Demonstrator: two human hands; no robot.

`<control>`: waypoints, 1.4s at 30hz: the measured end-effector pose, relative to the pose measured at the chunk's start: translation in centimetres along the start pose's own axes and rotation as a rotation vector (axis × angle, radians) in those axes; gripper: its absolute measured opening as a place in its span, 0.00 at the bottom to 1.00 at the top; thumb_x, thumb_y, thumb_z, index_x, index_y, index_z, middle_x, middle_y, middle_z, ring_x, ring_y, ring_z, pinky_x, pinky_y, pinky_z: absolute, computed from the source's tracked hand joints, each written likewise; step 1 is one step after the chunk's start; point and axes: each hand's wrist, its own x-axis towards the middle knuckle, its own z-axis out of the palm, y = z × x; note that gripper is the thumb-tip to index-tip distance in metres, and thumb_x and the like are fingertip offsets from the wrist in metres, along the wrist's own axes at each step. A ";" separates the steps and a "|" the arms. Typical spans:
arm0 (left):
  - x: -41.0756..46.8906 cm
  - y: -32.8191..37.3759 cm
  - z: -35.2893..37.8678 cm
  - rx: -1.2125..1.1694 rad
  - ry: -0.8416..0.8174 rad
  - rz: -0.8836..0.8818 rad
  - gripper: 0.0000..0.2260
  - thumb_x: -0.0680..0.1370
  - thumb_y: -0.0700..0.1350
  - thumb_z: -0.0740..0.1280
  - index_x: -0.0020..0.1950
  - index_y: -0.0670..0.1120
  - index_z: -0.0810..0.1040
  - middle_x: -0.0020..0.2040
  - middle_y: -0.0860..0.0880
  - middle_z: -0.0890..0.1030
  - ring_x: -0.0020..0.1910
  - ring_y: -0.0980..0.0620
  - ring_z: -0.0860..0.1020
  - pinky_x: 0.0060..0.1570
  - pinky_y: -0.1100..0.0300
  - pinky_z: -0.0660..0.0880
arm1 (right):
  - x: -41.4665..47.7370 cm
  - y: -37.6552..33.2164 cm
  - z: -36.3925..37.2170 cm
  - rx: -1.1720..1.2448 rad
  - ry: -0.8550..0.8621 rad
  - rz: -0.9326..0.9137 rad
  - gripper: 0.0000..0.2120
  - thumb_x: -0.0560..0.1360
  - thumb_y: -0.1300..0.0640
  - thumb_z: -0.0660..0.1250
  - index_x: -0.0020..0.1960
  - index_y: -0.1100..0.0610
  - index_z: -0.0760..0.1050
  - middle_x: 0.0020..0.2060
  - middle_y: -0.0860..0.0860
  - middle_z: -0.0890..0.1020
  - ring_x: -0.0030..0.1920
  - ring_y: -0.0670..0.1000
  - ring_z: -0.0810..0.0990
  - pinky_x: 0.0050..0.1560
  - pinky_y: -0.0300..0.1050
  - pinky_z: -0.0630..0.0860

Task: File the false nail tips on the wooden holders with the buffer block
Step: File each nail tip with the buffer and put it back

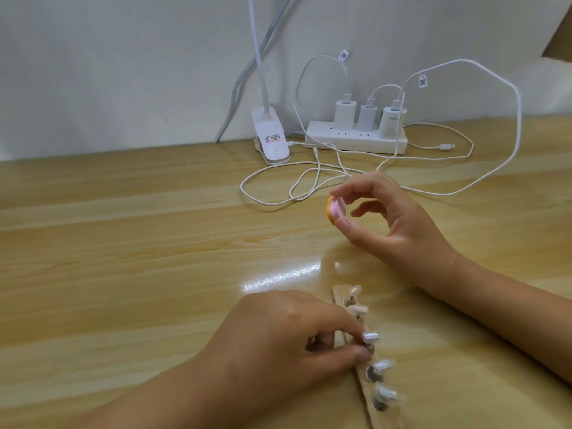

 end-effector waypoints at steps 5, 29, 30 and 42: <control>0.3 0.7 0.6 -0.042 0.013 -0.100 0.10 0.70 0.61 0.69 0.46 0.57 0.78 0.30 0.61 0.73 0.29 0.70 0.68 0.31 0.74 0.63 | -0.1 -0.1 0.3 0.153 -0.031 -0.010 0.17 0.74 0.59 0.72 0.60 0.50 0.74 0.53 0.48 0.82 0.55 0.54 0.82 0.55 0.44 0.77; 1.7 -1.9 -1.3 -0.780 0.325 -0.472 0.06 0.68 0.49 0.73 0.44 0.53 0.86 0.42 0.53 0.86 0.43 0.60 0.82 0.45 0.69 0.76 | -1.5 -4.1 0.9 0.219 -0.104 -0.067 0.09 0.77 0.52 0.69 0.55 0.55 0.79 0.51 0.50 0.80 0.56 0.57 0.79 0.58 0.53 0.76; 1.7 -1.9 -1.3 -0.772 0.314 -0.465 0.06 0.69 0.48 0.73 0.44 0.52 0.86 0.42 0.52 0.86 0.43 0.60 0.82 0.45 0.69 0.75 | -1.5 -3.8 1.0 0.176 -0.126 -0.036 0.08 0.77 0.54 0.70 0.54 0.55 0.79 0.51 0.49 0.80 0.56 0.56 0.79 0.58 0.55 0.75; 1.6 -2.0 -1.0 -0.803 0.332 -0.414 0.05 0.68 0.46 0.73 0.42 0.50 0.85 0.42 0.55 0.86 0.42 0.63 0.82 0.42 0.73 0.73 | -1.0 -3.1 0.7 0.252 -0.044 0.127 0.06 0.76 0.52 0.72 0.52 0.52 0.81 0.50 0.51 0.83 0.55 0.54 0.80 0.61 0.59 0.76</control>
